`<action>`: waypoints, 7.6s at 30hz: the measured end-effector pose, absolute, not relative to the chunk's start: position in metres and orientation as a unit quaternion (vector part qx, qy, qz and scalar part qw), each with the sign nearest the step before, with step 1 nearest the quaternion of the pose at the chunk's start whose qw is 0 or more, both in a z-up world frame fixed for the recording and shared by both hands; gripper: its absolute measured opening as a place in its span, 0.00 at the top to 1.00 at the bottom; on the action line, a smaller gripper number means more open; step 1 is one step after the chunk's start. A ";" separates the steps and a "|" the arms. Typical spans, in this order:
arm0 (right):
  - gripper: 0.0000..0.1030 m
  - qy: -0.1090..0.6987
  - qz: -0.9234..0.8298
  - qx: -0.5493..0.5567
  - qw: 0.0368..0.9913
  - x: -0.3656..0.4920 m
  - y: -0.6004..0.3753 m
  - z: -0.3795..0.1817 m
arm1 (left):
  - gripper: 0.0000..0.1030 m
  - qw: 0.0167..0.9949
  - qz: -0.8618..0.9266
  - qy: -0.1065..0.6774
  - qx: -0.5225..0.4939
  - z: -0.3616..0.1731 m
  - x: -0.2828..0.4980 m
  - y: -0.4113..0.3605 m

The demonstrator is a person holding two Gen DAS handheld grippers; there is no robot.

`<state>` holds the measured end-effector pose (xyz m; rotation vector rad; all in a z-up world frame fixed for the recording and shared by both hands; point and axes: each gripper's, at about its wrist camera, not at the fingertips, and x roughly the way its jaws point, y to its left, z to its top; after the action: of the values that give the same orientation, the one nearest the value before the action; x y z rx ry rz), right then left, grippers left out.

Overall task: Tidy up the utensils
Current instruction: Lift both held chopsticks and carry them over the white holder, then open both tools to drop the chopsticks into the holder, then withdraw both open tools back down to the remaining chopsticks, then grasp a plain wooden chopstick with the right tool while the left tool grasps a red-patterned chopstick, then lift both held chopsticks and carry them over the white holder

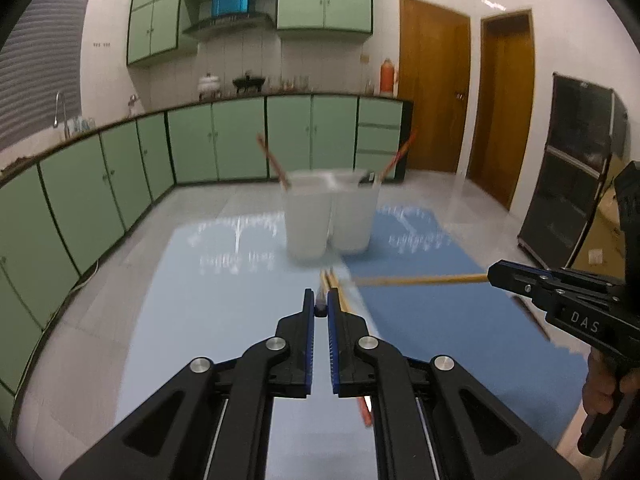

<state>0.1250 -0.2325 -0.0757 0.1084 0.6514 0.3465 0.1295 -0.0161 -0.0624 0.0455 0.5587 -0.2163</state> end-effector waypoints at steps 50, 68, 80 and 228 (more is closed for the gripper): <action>0.94 0.214 0.161 -0.007 0.964 0.329 -0.224 0.066 | 0.94 0.987 -0.118 0.109 0.007 0.054 0.327 -0.048; 0.62 0.222 0.145 0.011 0.964 0.318 -0.235 0.040 | 0.67 0.980 -0.109 0.169 -0.007 0.026 0.317 -0.023; 0.23 0.200 0.114 0.029 0.973 0.217 -0.273 0.012 | 0.46 0.982 -0.095 0.161 -0.016 0.016 0.207 -0.003; 0.94 0.187 0.188 0.024 0.964 0.185 -0.241 0.073 | 0.95 0.980 -0.139 0.143 0.025 0.060 0.170 -0.038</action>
<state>0.1848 -0.2411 0.0727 0.0485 0.3790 0.3796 0.1696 -0.0379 0.0604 0.0504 0.2871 -0.2793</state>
